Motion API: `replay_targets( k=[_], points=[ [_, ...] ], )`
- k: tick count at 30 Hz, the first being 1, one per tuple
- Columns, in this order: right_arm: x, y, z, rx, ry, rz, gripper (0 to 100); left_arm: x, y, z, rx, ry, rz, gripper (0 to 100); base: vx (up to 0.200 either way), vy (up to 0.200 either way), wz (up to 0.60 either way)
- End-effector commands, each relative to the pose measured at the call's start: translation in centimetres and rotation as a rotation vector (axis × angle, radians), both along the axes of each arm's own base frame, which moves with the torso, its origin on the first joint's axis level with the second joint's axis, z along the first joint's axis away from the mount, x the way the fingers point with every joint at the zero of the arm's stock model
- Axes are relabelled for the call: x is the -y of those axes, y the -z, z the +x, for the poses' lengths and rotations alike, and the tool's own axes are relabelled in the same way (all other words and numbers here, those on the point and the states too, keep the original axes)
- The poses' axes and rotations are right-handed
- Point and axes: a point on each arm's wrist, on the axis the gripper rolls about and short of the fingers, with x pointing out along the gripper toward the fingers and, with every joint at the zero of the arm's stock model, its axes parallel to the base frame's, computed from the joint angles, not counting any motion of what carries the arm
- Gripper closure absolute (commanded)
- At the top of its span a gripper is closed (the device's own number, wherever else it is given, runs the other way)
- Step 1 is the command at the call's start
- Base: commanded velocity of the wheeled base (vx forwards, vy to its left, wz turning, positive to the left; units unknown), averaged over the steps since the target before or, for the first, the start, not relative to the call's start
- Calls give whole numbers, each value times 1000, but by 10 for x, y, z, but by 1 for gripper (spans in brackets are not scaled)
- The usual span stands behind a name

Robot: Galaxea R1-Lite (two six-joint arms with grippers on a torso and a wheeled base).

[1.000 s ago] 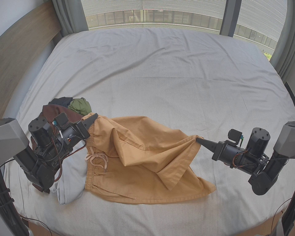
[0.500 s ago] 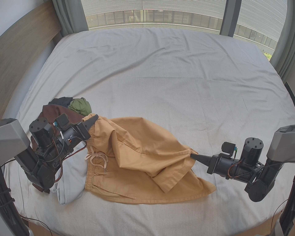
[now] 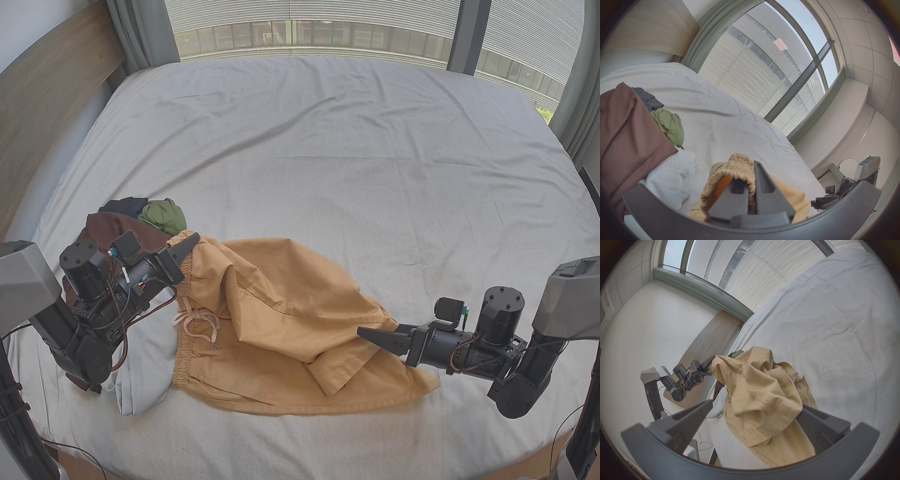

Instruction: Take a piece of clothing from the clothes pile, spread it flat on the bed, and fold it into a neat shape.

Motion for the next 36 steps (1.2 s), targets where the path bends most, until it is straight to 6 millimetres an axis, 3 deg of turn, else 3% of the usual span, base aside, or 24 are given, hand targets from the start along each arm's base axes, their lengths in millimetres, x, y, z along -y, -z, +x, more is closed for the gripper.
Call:
replay_targets(
  k=[1, 17, 26, 27, 36],
  points=[
    [-6, -5, -4, 14, -24, 8, 0, 1, 1, 0, -2, 2, 0, 100, 0, 0, 0],
    [-37, -14, -2, 80, -103, 41, 0, 1, 2, 0, -8, 5, 1, 100, 0, 0, 0],
    [-40, -13, 5, 91, -93, 46, 0, 2, 2, 0, -7, 5, 1, 100, 0, 0, 0],
    [-40, -13, 5, 91, -93, 46, 100, 2, 2, 0, -7, 5, 1, 100, 0, 0, 0],
    [-39, -21, 7, 119, -87, 61, 100, 2, -2, -1, 5, 5, -1, 100, 0, 0, 0]
  ],
)
